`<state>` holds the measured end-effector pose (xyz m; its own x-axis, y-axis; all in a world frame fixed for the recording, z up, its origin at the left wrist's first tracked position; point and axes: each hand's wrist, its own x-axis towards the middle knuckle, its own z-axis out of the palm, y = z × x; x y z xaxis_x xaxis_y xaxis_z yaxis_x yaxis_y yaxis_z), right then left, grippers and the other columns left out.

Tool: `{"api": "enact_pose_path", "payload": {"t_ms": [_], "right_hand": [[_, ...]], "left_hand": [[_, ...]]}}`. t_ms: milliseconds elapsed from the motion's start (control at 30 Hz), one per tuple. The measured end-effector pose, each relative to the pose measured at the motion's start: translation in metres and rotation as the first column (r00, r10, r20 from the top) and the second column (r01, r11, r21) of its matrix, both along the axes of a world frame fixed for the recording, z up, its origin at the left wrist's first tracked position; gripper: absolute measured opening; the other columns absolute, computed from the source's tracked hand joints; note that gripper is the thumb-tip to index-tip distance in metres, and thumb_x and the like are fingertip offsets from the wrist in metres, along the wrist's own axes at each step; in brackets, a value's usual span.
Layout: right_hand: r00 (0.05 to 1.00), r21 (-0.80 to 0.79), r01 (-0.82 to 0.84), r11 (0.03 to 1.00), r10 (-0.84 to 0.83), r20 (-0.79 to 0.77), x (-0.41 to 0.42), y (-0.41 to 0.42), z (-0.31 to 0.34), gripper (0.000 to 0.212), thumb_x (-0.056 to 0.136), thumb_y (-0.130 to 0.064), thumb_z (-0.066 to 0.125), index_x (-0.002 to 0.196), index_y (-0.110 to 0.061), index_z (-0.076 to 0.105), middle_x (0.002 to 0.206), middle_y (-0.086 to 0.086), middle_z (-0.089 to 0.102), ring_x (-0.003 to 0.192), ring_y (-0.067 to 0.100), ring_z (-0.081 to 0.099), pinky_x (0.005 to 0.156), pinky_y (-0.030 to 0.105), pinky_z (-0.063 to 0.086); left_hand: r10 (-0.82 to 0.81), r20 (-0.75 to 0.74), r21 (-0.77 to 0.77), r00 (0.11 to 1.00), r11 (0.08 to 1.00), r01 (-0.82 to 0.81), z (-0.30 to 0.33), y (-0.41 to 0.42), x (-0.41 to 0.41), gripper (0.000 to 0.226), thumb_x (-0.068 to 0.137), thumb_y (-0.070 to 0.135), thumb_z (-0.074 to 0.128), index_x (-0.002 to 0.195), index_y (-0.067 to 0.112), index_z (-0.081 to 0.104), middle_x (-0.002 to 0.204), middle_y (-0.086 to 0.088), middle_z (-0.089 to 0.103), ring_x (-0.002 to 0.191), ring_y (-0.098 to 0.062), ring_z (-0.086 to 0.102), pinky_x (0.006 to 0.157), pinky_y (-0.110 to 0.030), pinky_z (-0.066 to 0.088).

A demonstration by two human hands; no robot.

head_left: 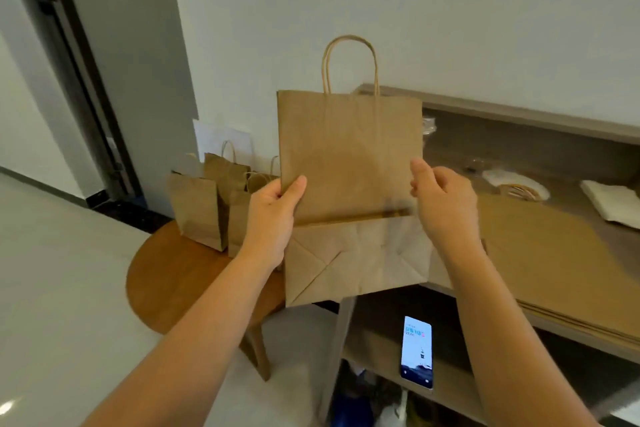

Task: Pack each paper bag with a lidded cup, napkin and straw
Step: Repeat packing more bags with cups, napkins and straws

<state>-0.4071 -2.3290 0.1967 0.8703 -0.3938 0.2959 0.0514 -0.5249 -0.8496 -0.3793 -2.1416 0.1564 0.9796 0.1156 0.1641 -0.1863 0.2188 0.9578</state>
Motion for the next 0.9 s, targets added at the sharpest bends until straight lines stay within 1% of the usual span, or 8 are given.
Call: {"api": "enact_pose_path", "payload": {"t_ms": [100,233,333,467,600,733,800,900], "right_hand": [[0.959,0.339,-0.193,0.921,0.25,-0.133,0.009,0.078,0.005,0.051,0.093,-0.055,0.04,0.087,-0.009,0.063,0.081,0.008,0.064,0.069,0.016,0.057,0.061,0.027,0.046],[0.871,0.474,-0.311,0.824,0.447,-0.206,0.02,0.169,0.006,0.071,0.085,-0.071,0.034,0.08,-0.006,0.063,0.072,0.007,0.063,0.065,0.018,0.058,0.061,0.029,0.047],[0.788,0.513,-0.362,0.778,0.55,-0.278,0.027,0.218,0.0,0.079,0.08,-0.078,0.031,0.077,-0.005,0.061,0.066,0.008,0.062,0.059,0.019,0.059,0.057,0.028,0.048],[0.683,0.621,-0.363,0.695,0.652,-0.331,0.04,0.253,-0.018,0.079,0.085,-0.074,0.029,0.076,-0.003,0.062,0.064,0.011,0.062,0.056,0.022,0.058,0.055,0.028,0.049],[0.663,0.687,-0.366,0.628,0.694,-0.281,0.058,0.271,-0.03,0.065,0.093,-0.058,0.032,0.076,-0.002,0.061,0.067,0.012,0.061,0.061,0.022,0.058,0.06,0.031,0.049],[0.647,0.723,-0.411,0.555,0.737,-0.198,0.083,0.274,-0.043,0.062,0.092,-0.06,0.035,0.07,-0.007,0.059,0.063,0.007,0.061,0.062,0.018,0.058,0.069,0.034,0.05],[0.639,0.749,-0.412,0.519,0.751,-0.17,0.096,0.27,-0.043,0.058,0.093,-0.056,0.036,0.069,-0.008,0.058,0.063,0.006,0.061,0.061,0.017,0.057,0.07,0.035,0.048],[0.654,0.765,-0.393,0.51,0.74,-0.157,0.123,0.259,-0.041,0.037,0.091,-0.032,0.039,0.07,-0.007,0.057,0.062,0.007,0.059,0.059,0.019,0.055,0.067,0.034,0.047]], "left_hand": [[0.06,0.07,0.089,0.996,0.994,-0.066,-0.011,0.064,-0.015,0.015,0.094,0.02,0.054,0.088,0.025,0.067,0.086,0.007,0.07,0.088,-0.011,0.066,0.08,-0.026,0.054],[0.084,0.232,0.369,0.969,0.914,-0.168,-0.029,0.138,-0.039,0.029,0.093,0.016,0.055,0.065,0.016,0.06,0.052,0.01,0.054,0.05,-0.002,0.048,0.052,-0.016,0.039],[0.14,0.359,0.53,0.923,0.783,-0.325,-0.046,0.18,-0.049,0.038,0.092,0.011,0.057,0.061,0.031,0.048,0.048,0.016,0.049,0.049,0.002,0.047,0.05,-0.008,0.034],[0.157,0.524,0.593,0.837,0.638,-0.491,-0.068,0.219,-0.05,0.016,0.089,0.009,0.059,0.078,0.021,0.059,0.058,0.025,0.041,0.058,0.009,0.051,0.053,-0.001,0.035],[0.203,0.524,0.565,0.827,0.644,-0.516,-0.083,0.234,-0.039,0.013,0.089,0.011,0.057,0.08,0.018,0.062,0.06,0.024,0.043,0.056,0.006,0.051,0.051,-0.002,0.034],[0.233,0.529,0.54,0.816,0.649,-0.535,-0.087,0.231,-0.016,0.022,0.089,0.007,0.057,0.074,0.024,0.055,0.055,0.022,0.039,0.053,0.005,0.048,0.05,-0.002,0.032],[0.237,0.517,0.539,0.822,0.656,-0.528,-0.089,0.229,-0.002,0.021,0.089,0.014,0.056,0.071,0.024,0.053,0.054,0.02,0.04,0.052,0.002,0.049,0.049,-0.004,0.032],[0.215,0.448,0.555,0.868,0.695,-0.458,-0.09,0.224,0.026,0.021,0.089,0.036,0.056,0.073,0.023,0.058,0.055,0.015,0.048,0.054,-0.004,0.052,0.05,-0.009,0.037]]}}
